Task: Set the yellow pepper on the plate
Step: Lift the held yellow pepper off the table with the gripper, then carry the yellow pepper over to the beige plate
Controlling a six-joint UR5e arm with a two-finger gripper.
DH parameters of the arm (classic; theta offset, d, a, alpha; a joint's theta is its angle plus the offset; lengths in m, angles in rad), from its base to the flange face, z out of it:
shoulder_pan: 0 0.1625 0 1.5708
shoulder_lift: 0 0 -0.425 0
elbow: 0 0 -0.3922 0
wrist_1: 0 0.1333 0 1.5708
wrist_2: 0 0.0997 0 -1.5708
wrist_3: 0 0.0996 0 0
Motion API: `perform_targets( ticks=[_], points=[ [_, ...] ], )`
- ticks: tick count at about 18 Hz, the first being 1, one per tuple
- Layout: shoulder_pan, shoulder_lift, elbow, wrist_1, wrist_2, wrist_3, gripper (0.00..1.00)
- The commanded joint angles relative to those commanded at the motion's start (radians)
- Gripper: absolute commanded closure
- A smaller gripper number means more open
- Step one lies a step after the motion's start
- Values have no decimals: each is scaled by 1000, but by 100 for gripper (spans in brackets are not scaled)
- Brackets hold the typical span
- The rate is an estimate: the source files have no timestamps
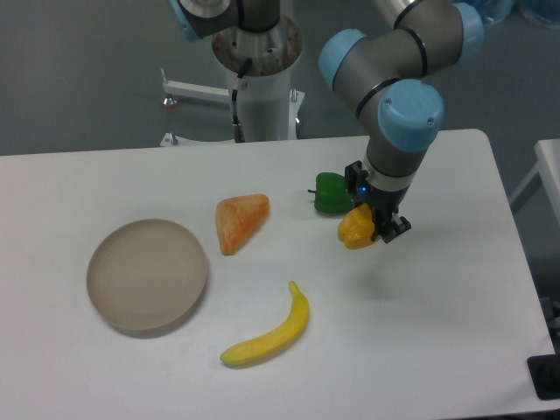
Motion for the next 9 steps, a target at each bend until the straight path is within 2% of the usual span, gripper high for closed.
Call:
perform_targets(
  ticks=[5,9],
  points=[
    [-21,-11,8,-2,-14,-58,93],
    [-138,-5,5,2,-28,-187,94]
  ],
)
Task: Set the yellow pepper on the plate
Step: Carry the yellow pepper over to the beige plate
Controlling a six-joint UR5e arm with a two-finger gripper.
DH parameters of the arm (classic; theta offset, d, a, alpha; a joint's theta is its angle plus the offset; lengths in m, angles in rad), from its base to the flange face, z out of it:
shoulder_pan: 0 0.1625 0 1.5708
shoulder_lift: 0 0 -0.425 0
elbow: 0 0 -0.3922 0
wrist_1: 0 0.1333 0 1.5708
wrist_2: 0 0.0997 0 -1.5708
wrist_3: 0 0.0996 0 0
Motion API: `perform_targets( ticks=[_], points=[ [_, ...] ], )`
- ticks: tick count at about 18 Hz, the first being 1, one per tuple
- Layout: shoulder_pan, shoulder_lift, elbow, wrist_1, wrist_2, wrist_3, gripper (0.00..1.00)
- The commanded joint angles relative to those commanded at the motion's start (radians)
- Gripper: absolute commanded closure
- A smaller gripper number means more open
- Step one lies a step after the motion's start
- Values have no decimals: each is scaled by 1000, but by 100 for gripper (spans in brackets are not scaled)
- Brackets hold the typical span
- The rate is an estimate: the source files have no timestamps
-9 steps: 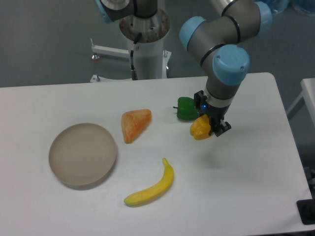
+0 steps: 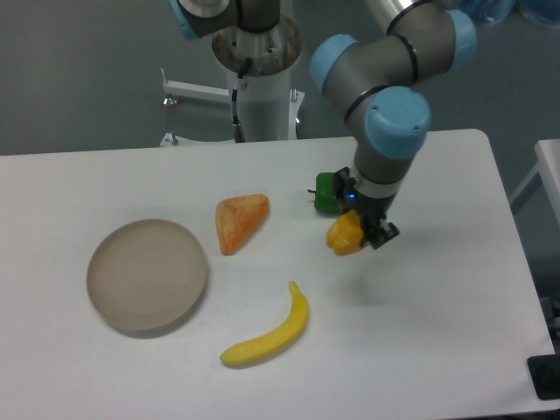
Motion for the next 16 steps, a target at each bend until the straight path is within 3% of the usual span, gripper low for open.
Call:
perform_targets(
  ticks=[4,16],
  points=[
    [-91,-6,2,3,-2,-77,94],
    [-221,-17,-5,55,-57,-178,94]
  ],
)
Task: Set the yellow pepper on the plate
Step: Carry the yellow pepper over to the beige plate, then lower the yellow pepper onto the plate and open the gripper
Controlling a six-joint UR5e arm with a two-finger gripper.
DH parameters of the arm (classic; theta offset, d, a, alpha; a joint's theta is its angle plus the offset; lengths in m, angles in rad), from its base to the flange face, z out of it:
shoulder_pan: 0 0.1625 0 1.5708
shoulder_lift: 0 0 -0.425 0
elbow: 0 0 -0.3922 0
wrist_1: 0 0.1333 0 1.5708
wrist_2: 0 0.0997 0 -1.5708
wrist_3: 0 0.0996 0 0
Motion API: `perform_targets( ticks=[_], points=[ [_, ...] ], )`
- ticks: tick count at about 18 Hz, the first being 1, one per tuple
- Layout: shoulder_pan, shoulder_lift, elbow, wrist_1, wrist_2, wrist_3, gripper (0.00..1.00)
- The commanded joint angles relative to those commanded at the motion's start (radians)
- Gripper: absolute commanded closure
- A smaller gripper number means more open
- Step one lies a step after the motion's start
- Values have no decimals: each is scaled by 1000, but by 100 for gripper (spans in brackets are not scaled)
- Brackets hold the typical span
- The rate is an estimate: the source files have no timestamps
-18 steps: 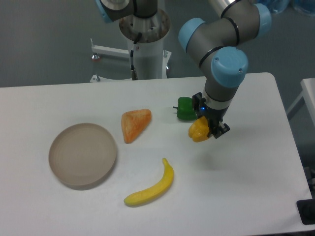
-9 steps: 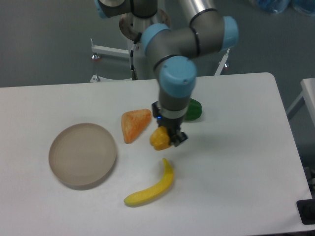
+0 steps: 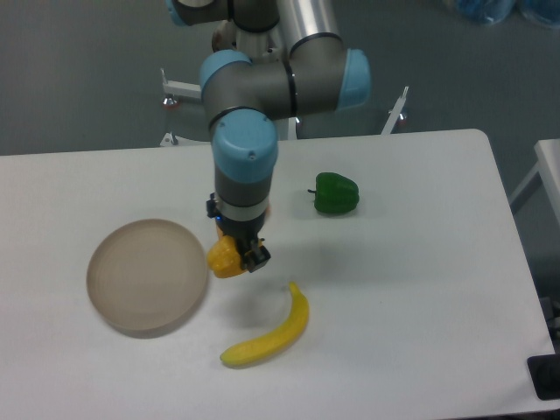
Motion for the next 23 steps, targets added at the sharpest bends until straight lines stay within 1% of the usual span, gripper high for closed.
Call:
perform_targets(
  ticks=[2,5,9,11,14,15,16,17,18,23],
  points=[
    [-20,-2,-2,-2,2,-37,94],
    [-37,-29,2,3,2,-45,94],
    [-81,-66,-2,67,0,-115,94],
    [-130,-87,-12,68,5,-141,94],
    [-198,-121,-21,69,11,-215,88],
    [-209,-124,-21,69,9,-218,81],
    [-213,-124,-21,68,8,-218,64],
    [-215,-124,-21,71,8,-216,37],
    [-215,-123,-20,71,11,-216,0],
    [-210,-97,-18,69,37,-209,0]
  ],
)
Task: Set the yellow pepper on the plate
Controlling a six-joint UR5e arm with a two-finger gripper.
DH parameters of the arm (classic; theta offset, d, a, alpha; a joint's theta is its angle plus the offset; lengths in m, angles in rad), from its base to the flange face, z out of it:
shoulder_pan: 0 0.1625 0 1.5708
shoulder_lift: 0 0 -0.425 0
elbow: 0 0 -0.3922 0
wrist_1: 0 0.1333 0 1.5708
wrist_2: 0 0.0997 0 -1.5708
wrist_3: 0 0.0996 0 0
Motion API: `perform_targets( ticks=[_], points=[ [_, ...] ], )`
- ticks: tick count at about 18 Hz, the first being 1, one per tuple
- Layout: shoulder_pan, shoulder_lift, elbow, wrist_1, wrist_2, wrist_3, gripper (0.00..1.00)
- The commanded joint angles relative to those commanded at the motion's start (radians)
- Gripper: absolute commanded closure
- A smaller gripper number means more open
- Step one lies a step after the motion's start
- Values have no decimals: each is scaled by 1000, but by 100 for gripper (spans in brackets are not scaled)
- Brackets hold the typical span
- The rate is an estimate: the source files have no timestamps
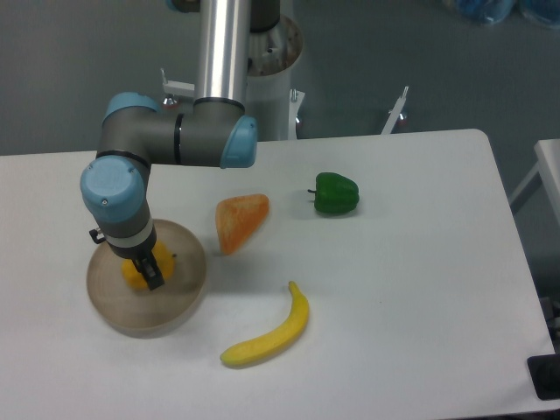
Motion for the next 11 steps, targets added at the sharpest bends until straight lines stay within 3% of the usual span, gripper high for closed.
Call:
perform_targets(
  ticks=[2,6,11],
  points=[
    [18,14,-2,0,11,3,0],
    [173,60,-26,2,41,20,0],
    [359,147,-112,3,80,188,0]
  ],
)
